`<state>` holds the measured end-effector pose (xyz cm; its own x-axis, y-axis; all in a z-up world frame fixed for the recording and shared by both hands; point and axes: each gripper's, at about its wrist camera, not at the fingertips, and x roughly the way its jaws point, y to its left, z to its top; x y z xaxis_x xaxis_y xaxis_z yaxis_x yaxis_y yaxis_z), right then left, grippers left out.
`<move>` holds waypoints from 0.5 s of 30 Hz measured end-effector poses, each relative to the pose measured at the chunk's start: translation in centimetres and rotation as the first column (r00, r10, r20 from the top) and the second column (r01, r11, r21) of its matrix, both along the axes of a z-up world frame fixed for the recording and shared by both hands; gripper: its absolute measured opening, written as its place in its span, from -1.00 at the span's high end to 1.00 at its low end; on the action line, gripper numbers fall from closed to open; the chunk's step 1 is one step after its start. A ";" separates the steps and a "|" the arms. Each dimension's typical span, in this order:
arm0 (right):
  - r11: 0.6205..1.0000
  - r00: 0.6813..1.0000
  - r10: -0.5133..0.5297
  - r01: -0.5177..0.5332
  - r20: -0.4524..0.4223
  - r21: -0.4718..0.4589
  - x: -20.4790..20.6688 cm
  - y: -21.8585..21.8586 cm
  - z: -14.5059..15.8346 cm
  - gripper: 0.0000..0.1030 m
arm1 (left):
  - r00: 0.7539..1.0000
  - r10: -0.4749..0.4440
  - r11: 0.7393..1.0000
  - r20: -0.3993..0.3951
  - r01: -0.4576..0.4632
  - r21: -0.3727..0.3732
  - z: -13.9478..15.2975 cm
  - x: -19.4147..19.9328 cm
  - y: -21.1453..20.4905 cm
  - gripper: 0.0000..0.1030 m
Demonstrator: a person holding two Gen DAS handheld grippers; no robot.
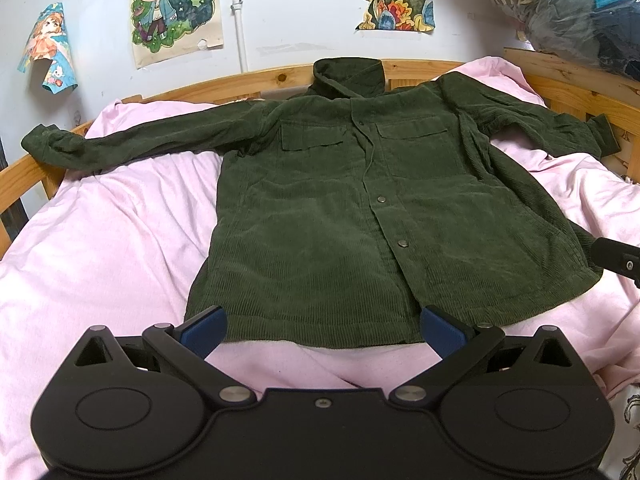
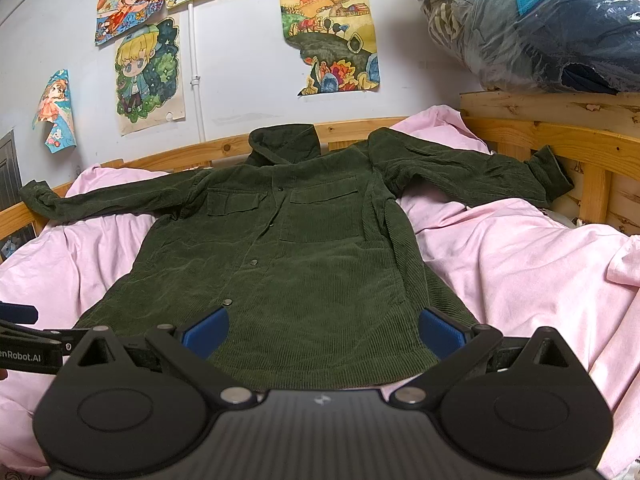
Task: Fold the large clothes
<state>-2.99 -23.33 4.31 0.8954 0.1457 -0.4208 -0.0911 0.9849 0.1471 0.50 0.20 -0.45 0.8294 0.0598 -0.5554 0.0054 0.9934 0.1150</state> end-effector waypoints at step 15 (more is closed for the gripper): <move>0.991 0.992 -0.121 0.118 0.043 0.062 2.2 -5.0 2.7 -1.00 | 0.999 -0.013 0.997 -0.035 0.010 -0.076 2.4 4.7 1.5 -0.99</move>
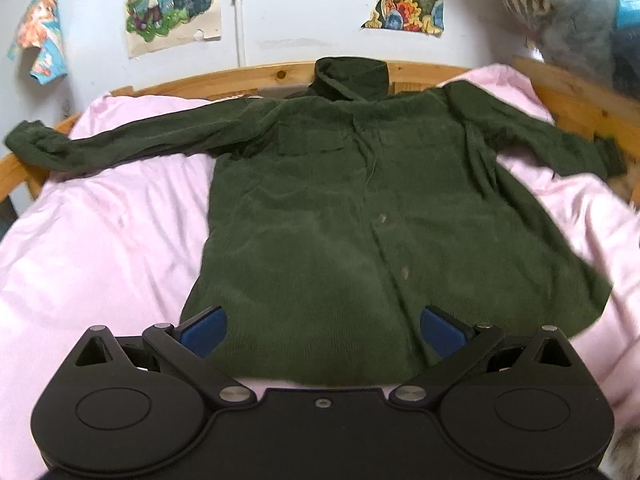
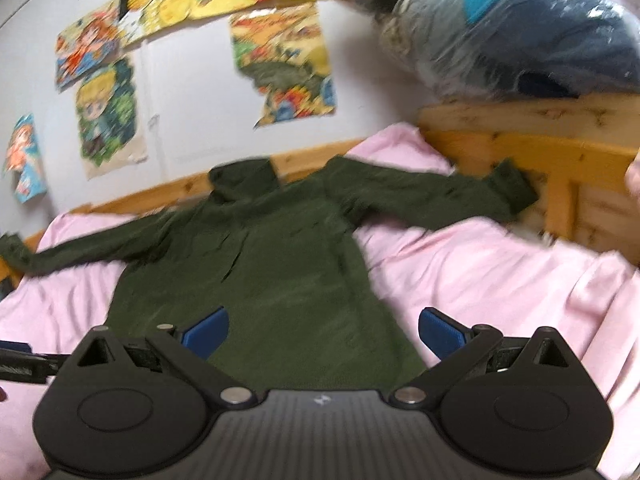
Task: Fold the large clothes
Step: 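Reach the right tool to the sleeve cuff and close on it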
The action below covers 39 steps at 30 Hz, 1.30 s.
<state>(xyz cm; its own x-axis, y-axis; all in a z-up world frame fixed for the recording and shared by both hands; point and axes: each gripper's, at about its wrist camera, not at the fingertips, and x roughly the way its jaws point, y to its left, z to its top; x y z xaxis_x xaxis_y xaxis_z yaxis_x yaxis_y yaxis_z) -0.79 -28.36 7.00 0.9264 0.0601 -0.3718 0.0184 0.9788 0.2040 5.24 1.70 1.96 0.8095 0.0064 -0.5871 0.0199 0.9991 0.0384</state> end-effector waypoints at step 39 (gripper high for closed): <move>0.905 0.910 -0.408 0.414 -0.075 0.099 18.0 -18.4 -2.5 -0.40 | 0.945 -0.324 0.928 -0.034 0.325 0.184 4.4 14.5 -7.5 -0.99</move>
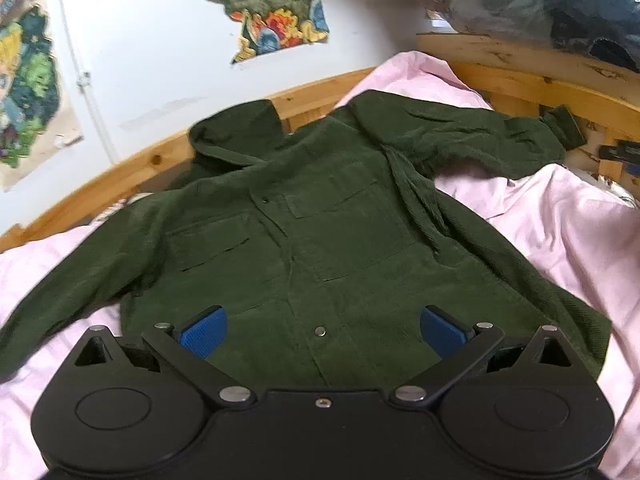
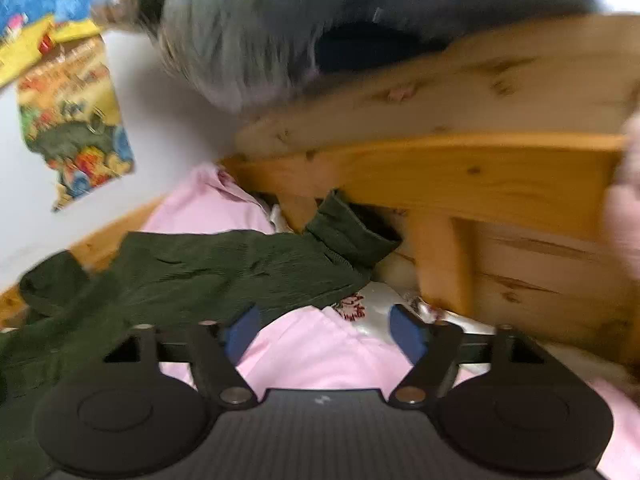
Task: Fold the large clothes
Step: 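Reach the right tool to the sleeve cuff and close on it, then lift the cuff with the right tool and fold the sleeve across the shirt body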
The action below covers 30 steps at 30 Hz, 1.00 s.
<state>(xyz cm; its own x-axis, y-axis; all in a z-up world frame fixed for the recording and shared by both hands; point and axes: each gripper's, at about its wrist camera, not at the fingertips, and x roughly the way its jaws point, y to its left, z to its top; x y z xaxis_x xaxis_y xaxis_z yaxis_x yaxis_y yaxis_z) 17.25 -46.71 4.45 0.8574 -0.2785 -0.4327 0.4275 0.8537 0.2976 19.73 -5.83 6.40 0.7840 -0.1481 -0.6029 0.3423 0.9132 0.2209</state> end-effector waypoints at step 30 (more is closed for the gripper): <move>0.905 1.000 0.003 0.008 0.024 -0.424 8.7 5.5 5.2 0.92 | 0.985 0.163 0.918 -0.053 -0.171 -0.358 -8.5 11.3 3.8 -0.99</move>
<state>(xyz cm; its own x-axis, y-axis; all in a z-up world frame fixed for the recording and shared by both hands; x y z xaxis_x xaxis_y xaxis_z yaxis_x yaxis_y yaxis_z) 25.96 -41.24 9.62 0.8650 -0.4333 -0.2529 0.4269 0.9005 -0.0827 31.00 -2.03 -2.09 0.8036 -0.2261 -0.5505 0.1786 0.9740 -0.1393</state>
